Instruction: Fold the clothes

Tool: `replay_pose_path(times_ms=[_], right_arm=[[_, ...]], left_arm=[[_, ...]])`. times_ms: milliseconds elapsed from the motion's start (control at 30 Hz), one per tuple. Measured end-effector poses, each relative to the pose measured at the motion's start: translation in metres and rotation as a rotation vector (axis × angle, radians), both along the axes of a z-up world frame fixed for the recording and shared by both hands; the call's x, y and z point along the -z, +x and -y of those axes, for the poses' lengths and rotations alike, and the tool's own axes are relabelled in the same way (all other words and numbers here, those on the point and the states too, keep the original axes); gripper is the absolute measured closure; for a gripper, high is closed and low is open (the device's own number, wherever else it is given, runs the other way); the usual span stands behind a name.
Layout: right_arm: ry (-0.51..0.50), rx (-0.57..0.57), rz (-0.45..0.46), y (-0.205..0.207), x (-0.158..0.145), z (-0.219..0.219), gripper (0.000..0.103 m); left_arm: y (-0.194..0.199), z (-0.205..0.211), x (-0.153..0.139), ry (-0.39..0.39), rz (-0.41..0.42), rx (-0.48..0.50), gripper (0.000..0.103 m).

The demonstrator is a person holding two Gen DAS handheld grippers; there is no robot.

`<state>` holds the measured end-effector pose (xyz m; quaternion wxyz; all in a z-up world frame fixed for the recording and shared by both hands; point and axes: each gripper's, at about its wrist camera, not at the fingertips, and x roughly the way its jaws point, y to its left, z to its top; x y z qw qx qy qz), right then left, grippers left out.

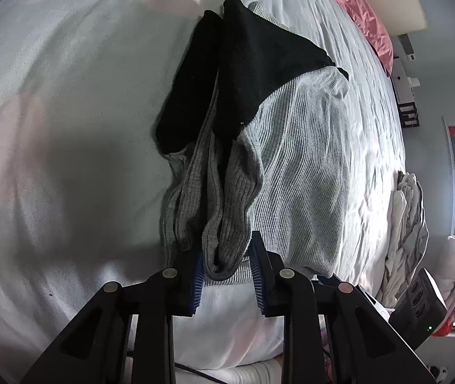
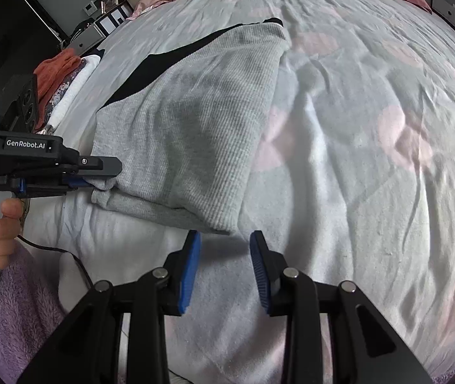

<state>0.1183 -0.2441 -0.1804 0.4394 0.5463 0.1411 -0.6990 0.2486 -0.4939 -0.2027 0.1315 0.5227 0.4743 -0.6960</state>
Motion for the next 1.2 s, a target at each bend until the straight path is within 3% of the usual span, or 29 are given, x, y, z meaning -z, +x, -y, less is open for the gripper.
replay_pose_path(times_ms=[133,233,367,533,833,933,1000,1067,1200], right_arm=[[-0.027,0.021,0.018,-0.004,0.003,0.005,0.072],[-0.05,0.037,0.047,-0.009,0.006,0.008,0.087],[-0.077,0.063,0.021,-0.009,0.0,0.002,0.096],[-0.09,0.119,-0.012,-0.013,-0.008,-0.01,0.098],[-0.018,0.139,0.044,-0.021,0.009,-0.01,0.098],[-0.008,0.152,0.086,-0.024,0.014,-0.011,0.098],[0.002,0.154,0.104,-0.024,0.015,-0.013,0.098],[0.02,0.154,0.115,-0.023,0.013,-0.017,0.096],[0.019,0.163,0.123,-0.02,0.003,-0.026,0.091]], left_arm=[[0.004,0.002,-0.002,-0.001,-0.006,-0.004,0.093],[0.008,0.0,-0.015,-0.016,-0.053,0.001,0.095],[0.019,-0.002,-0.039,-0.043,-0.144,0.001,0.096],[0.021,0.001,-0.028,-0.033,-0.059,0.007,0.096],[0.016,0.005,-0.005,-0.022,0.09,0.022,0.096],[0.019,0.012,-0.001,0.019,0.085,-0.015,0.093],[0.024,0.014,-0.005,0.021,0.079,-0.027,0.086],[0.029,0.014,-0.012,-0.01,0.095,-0.029,0.058],[0.036,0.017,-0.033,-0.065,0.034,-0.054,0.056]])
